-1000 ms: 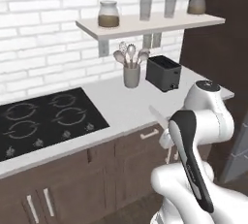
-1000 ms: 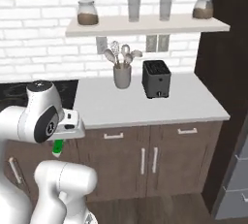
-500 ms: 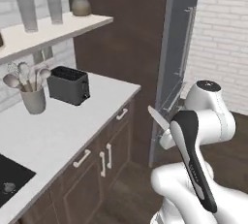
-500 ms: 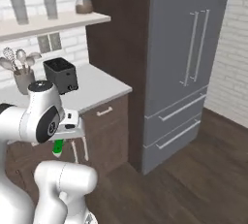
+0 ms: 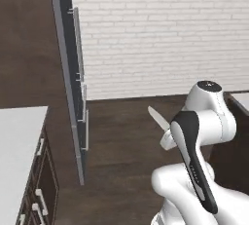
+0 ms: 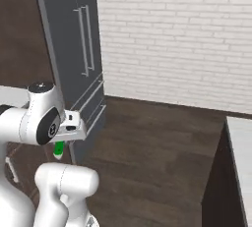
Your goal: Pick up the knife from the drawer and place it on the cutting board. Then place the meat from the plate to the cutting board.
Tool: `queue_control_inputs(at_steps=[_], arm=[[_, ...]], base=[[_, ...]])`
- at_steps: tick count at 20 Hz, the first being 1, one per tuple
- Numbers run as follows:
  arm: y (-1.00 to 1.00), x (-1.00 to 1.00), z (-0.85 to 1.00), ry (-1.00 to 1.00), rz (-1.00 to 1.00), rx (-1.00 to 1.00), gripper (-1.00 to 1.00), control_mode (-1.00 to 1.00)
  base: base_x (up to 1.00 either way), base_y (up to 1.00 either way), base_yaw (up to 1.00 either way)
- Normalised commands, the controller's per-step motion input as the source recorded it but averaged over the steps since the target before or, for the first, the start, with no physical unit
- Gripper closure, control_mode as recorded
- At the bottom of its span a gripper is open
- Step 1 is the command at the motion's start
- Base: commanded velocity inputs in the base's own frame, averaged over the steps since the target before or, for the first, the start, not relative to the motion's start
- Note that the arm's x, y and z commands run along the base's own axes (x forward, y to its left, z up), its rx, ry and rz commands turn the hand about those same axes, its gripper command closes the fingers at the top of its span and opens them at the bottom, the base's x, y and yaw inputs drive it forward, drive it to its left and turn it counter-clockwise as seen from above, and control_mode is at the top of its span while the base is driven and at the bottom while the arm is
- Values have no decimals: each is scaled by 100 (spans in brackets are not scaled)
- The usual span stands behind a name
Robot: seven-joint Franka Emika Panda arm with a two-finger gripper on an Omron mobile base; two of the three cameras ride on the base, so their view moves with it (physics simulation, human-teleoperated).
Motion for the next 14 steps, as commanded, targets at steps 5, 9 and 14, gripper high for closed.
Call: queue_control_inputs(at_steps=[5,9,14], arm=[[0,0,0,0,0,0,100,100],[0,0,0,0,0,0,100,100],[0,0,0,0,0,0,100,100]], base=[[-28,0,-93],[-23,0,-92],[-11,-6,-86]])
